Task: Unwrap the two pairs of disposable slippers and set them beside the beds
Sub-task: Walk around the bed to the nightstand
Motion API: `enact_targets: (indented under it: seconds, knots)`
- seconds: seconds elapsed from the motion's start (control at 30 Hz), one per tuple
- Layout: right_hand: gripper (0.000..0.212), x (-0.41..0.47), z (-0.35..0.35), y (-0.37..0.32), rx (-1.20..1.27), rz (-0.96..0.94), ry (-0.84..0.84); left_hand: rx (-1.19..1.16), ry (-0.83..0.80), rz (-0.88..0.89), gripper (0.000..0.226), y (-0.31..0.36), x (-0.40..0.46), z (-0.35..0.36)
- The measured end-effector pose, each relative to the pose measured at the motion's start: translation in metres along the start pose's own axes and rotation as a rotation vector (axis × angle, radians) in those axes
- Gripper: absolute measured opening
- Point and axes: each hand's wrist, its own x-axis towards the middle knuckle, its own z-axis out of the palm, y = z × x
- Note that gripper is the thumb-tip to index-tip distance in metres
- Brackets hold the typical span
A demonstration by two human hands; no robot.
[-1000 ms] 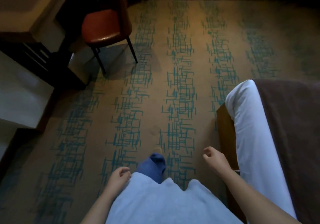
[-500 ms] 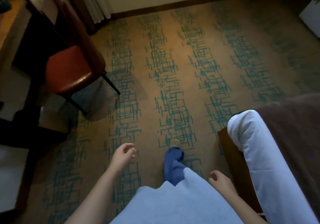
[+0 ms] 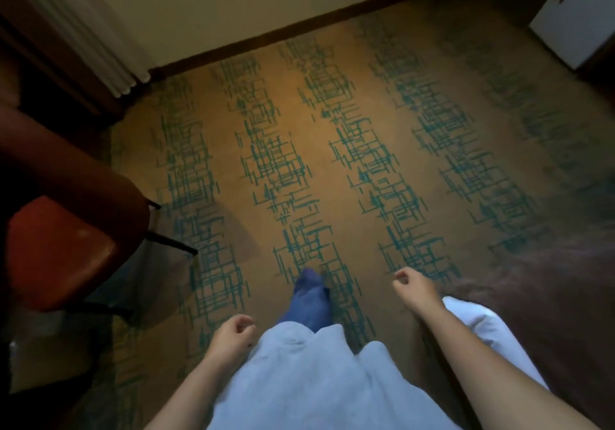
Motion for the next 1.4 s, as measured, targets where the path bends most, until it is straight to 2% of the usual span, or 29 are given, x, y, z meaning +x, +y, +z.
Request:
enact_targets:
  seconds: [0.27,0.43,0.57,0.7,0.77,0.9,1.07,1.2,1.4]
  knots:
    - [0.028,0.067,-0.049,-0.034,0.108,0.214,0.054,0.324,-0.161,0.197,0.023,0.191,0.134,-0.026]
    - [0.022,0.086,-0.077,-0.041,0.250,0.362,0.149,0.494,-0.254,0.332,0.025,0.327,0.196,-0.031]
    - [0.020,0.097,-0.093,-0.034,0.379,0.496,0.187,0.440,-0.301,0.453,0.024,0.440,0.217,-0.002]
    - [0.025,0.128,-0.115,-0.012,0.483,0.575,0.075,0.324,-0.360,0.533,0.020,0.533,0.233,0.048]
    - [0.020,0.148,-0.137,-0.005,0.530,0.635,0.101,0.334,-0.379,0.553,0.020,0.569,0.240,0.075]
    - [0.006,0.206,-0.204,0.011,0.614,0.685,0.180,0.429,-0.419,0.535,0.024,0.626,0.258,0.115]
    - [0.024,0.275,-0.326,0.011,0.668,0.585,0.269,0.566,-0.402,0.506,0.025,0.688,0.289,0.147]
    - [0.029,0.318,-0.418,0.011,0.723,0.531,0.353,0.635,-0.393,0.489,0.023,0.740,0.310,0.177]
    - [0.027,0.380,-0.498,0.031,0.748,0.573,0.363,0.625,-0.464,0.467,0.022,0.850,0.352,0.251]
